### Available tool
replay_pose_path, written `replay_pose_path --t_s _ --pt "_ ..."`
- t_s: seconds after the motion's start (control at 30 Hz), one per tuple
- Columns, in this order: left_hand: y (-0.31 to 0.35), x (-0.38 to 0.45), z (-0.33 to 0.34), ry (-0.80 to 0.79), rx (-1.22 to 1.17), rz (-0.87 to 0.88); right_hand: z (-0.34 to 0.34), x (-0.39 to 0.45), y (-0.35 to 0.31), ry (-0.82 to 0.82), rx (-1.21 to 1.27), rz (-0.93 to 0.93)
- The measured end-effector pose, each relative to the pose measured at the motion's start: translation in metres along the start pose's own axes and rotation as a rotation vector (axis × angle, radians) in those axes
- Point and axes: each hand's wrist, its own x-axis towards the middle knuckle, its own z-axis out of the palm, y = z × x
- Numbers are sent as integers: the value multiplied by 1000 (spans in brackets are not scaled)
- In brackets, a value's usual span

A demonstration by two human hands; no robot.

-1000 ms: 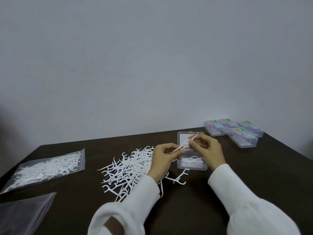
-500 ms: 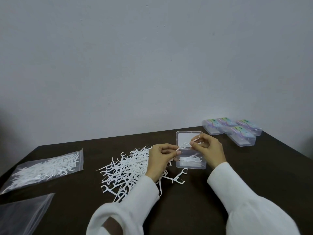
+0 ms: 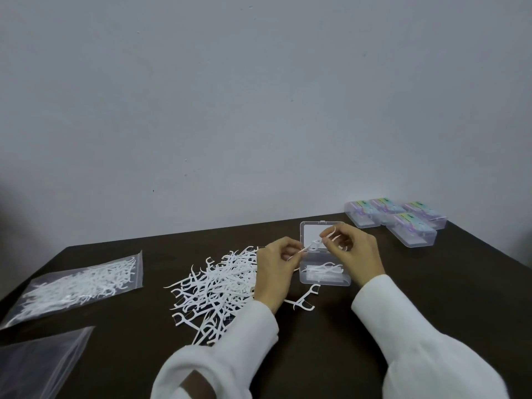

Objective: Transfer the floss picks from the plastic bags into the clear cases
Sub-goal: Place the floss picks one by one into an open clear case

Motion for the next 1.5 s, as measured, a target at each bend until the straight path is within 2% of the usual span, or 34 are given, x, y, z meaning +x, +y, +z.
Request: replay_pose_path --t_s 0.1,0.23,0.5,0.73,0.9,1.07,1.3,1.4,1.5 --pt "-1 1 -2 34 -133 -85 0 0 1 -10 -24 6" --pt "-3 1 -3 7 -158 -89 0 1 4 21 -48 16" --pt "-5 0 -5 -53 -40 -44 -7 4 3 134 18 82" --pt "-5 0 -6 -9 -6 -87 -10 6 2 179 77 108" --pt "6 7 -1 60 -67 -100 -13 7 3 199 87 106" --pt "19 17 13 47 -188 -154 -15 7 2 215 88 98" --pt "13 16 24 154 -267 -235 -20 9 7 239 90 119" --pt "6 14 20 175 -215 -254 -21 10 9 282 81 139" --pt "1 12 16 101 -63 -233 -20 11 11 314 104 160"
